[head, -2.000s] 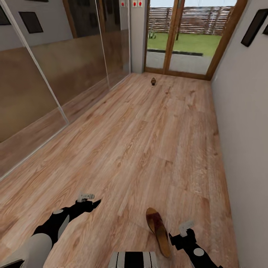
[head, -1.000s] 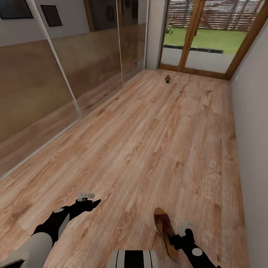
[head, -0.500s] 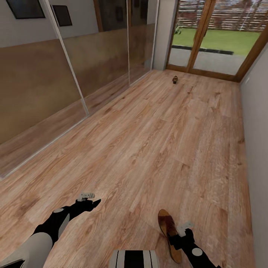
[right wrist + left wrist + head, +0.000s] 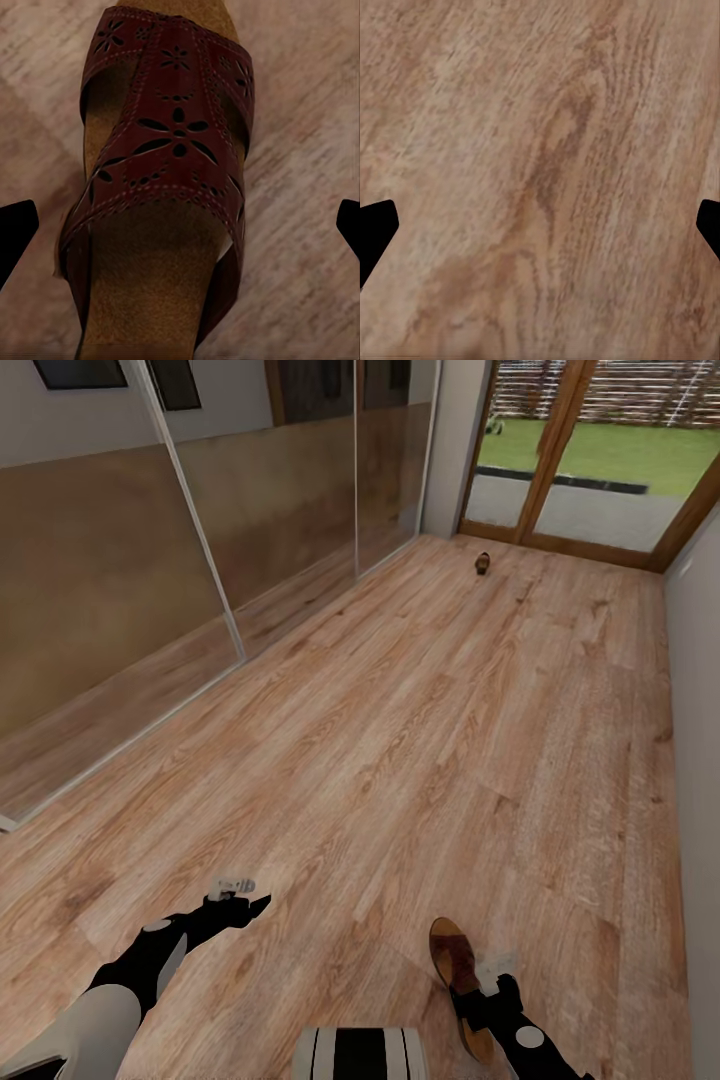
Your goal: Pick up the two gym shoes and the two sandals from the corridor floor and place them onto the hallstand (shoe rack) in the corridor, making sure they are on the rack and not on the floor. Arrange them so the two gym shoes are next to each other and the two sandals are next to each other.
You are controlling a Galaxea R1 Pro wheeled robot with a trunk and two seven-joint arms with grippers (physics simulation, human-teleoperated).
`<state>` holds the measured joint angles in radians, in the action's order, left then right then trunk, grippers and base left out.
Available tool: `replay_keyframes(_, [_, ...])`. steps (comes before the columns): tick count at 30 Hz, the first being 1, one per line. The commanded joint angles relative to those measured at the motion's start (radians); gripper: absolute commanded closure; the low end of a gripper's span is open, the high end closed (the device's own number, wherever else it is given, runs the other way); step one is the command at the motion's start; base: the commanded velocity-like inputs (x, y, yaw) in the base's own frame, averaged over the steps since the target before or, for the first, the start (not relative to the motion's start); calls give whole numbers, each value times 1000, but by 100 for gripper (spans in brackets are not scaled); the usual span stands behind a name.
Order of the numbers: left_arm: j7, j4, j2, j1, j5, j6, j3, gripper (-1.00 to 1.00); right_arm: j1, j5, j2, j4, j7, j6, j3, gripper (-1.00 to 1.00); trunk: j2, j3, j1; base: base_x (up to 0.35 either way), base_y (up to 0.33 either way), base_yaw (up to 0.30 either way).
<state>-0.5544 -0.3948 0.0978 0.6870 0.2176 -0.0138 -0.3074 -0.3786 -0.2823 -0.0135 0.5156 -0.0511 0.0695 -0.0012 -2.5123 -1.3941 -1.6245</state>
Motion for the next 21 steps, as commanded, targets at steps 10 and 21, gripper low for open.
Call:
replay_keyframes(10, [-6,-5,4,46,9,-25,-9,-100,0,-2,0,0,-3,3,-2,-100,-3,-51,-4,0,0,1])
replay_keyframes(21, [-17,-29,0,79,8,-86,-9,-100,0,-2,0,0,-3,3,-2,-100,-5,-111,-9,0,0,0])
